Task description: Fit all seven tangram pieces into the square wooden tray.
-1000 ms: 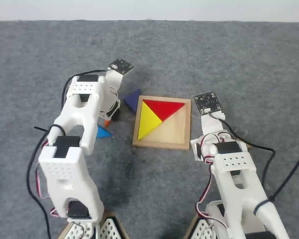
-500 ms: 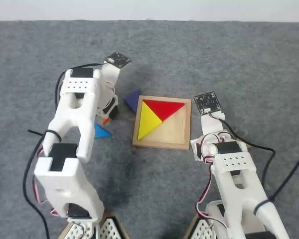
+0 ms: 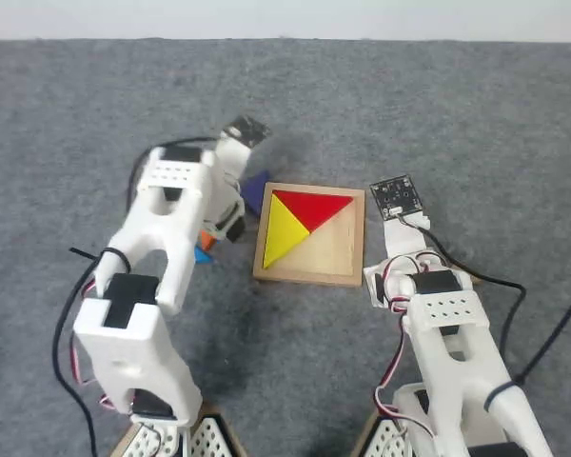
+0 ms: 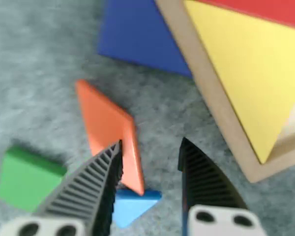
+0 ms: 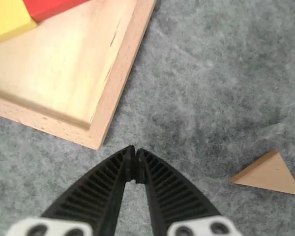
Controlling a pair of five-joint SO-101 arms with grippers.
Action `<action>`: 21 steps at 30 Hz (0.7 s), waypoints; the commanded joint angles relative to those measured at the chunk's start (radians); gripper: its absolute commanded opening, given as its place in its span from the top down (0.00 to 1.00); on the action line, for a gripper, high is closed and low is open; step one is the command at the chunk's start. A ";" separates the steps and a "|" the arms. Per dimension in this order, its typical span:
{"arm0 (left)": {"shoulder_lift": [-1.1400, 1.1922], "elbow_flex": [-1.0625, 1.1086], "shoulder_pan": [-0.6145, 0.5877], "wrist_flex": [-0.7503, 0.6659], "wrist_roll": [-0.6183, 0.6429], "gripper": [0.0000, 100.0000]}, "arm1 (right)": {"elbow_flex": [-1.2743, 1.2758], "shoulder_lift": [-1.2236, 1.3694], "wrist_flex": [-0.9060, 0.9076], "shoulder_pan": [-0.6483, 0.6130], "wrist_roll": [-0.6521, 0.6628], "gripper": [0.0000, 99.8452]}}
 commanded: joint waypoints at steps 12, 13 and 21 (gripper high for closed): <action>0.180 -0.196 -0.121 0.035 -0.002 0.84 | -0.008 -0.022 -0.016 0.015 -0.011 0.99; 0.184 -0.199 -0.123 0.035 -0.014 0.85 | -0.008 -0.022 -0.018 0.015 -0.011 0.99; 0.183 -0.202 -0.115 0.008 -0.020 0.86 | -0.008 -0.022 -0.018 0.015 -0.011 0.99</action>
